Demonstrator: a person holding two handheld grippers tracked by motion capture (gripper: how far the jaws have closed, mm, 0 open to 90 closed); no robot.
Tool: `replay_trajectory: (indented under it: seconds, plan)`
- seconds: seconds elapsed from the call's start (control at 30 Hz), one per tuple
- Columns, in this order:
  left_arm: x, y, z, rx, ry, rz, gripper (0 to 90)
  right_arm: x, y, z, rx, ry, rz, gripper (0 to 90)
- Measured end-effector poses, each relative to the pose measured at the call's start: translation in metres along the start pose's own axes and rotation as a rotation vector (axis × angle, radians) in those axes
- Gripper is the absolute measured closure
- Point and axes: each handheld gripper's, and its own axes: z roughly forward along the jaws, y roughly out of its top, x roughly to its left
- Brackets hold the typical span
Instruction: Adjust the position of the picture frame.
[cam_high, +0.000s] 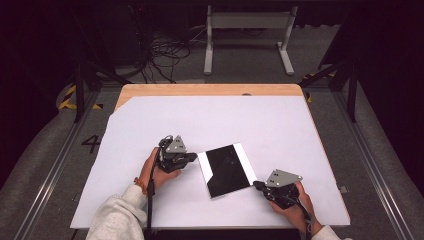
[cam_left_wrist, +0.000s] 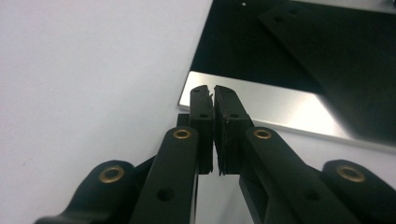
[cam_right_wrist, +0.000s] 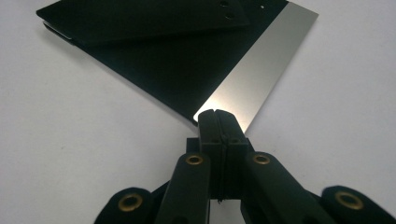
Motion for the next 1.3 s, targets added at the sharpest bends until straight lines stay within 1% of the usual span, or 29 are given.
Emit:
replay_trajectory:
  seconds: [0.07,0.1,0.13,0.17,0.2,0.3,0.37,0.43,0.47,0.53,0.73,0.77,0.83,0.87,0.93,1.07,1.1,1.17,1.23,1.27,1.3]
  plan:
    - [0.005,0.002,0.005,-0.006,0.017,-0.023,87.6,-0.002,0.0,0.0,0.002,-0.002,0.008,90.0]
    - [0.005,0.002,0.005,-0.006,0.017,-0.023,88.2,-0.002,0.0,0.0,0.002,-0.002,0.008,90.0]
    - [0.01,0.003,0.011,-0.007,0.021,-0.045,88.4,-0.004,0.0,0.001,0.0,-0.005,0.015,90.0]
    - [0.012,0.004,0.016,0.014,0.023,-0.042,88.5,-0.004,0.0,0.001,-0.001,-0.008,0.015,90.0]
    - [0.014,0.004,0.019,0.024,0.023,-0.053,88.7,-0.004,0.0,0.001,0.001,-0.01,0.015,90.0]
    - [0.019,0.005,0.025,0.032,0.026,-0.07,89.5,-0.004,0.0,0.001,0.001,-0.011,0.018,90.0]
    - [0.022,0.007,0.027,0.035,0.015,-0.079,89.7,-0.005,0.0,0.002,-0.001,-0.01,0.018,90.0]
    - [0.021,0.009,0.03,0.059,0.035,-0.06,89.7,-0.006,0.001,0.002,-0.001,-0.007,0.023,90.0]
    - [0.021,0.009,0.032,0.061,0.022,-0.059,89.7,-0.006,0.001,0.002,0.0,-0.006,0.024,90.0]
    - [0.021,0.009,0.033,0.055,0.016,-0.063,89.7,-0.006,0.001,0.002,-0.001,-0.005,0.026,90.0]
    - [0.022,0.009,0.033,0.057,0.007,-0.055,90.0,-0.007,0.001,0.003,0.002,-0.006,0.031,90.0]
    - [0.021,0.009,0.032,0.066,0.002,-0.046,90.0,-0.008,0.002,0.003,0.005,-0.01,0.031,90.0]
    - [0.021,0.01,0.032,0.071,-0.003,-0.042,90.0,-0.008,0.002,0.003,0.005,-0.012,0.032,90.0]
    - [0.021,0.009,0.031,0.072,-0.026,-0.053,90.0,-0.008,0.002,0.003,0.006,-0.015,0.033,90.0]
    - [0.023,0.008,0.03,0.071,-0.05,-0.054,90.0,-0.01,0.001,0.003,0.007,-0.021,0.037,90.0]
    - [0.021,0.008,0.028,0.085,-0.055,-0.045,90.0,-0.013,0.001,0.004,0.007,-0.034,0.045,90.0]
    - [0.02,0.007,0.027,0.089,-0.064,-0.051,90.0,-0.014,0.001,0.004,0.007,-0.035,0.043,90.0]
    - [0.019,0.005,0.024,0.094,-0.074,-0.046,90.0,-0.016,0.002,0.005,0.009,-0.039,0.048,90.0]
    - [0.017,0.005,0.023,0.098,-0.074,-0.043,90.0,-0.018,0.002,0.005,0.009,-0.039,0.053,90.0]
    - [0.014,0.004,0.02,0.112,-0.073,-0.029,90.0,-0.02,0.003,0.007,0.008,-0.046,0.058,90.0]
    - [0.012,0.003,0.018,0.117,-0.075,-0.025,90.0,-0.021,0.004,0.007,0.01,-0.049,0.058,90.0]
